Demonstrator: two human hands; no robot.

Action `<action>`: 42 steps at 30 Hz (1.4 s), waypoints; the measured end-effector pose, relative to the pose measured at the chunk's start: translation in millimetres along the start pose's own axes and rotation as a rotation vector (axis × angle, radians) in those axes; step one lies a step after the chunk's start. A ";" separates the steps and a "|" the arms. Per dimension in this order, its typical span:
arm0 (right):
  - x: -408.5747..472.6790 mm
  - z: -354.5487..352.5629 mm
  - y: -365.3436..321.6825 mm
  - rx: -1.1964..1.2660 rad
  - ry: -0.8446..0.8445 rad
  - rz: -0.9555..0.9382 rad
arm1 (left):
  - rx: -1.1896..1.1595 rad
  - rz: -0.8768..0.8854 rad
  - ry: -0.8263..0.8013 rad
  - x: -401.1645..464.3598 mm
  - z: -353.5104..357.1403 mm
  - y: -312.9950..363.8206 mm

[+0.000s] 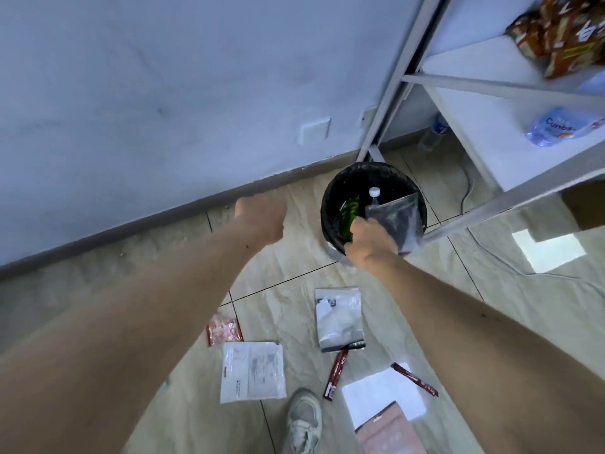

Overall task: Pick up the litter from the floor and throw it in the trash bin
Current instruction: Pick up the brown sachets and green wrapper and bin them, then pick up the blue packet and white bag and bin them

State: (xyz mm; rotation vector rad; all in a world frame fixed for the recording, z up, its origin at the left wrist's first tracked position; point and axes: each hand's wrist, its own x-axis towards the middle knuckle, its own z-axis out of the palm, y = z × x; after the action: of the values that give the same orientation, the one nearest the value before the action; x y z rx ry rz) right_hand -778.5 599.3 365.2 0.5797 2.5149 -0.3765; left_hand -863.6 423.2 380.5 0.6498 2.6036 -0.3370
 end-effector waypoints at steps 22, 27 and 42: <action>-189.2 228.4 -215.8 -0.288 -0.098 -0.205 | 0.019 -0.147 -0.168 -269.0 234.9 -275.1; -170.1 311.2 -209.7 -0.459 -0.102 -0.303 | -0.068 -0.190 -0.185 -268.7 342.7 -271.0; -33.3 497.7 -179.2 -0.658 -0.045 -0.415 | -0.022 -0.144 -0.230 -145.5 581.0 -254.5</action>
State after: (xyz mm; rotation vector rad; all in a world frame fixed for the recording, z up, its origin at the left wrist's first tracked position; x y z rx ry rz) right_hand -623.2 247.5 0.4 -0.2052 2.4967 0.2955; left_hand -669.8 -44.2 -28.7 0.3918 2.4343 -0.4013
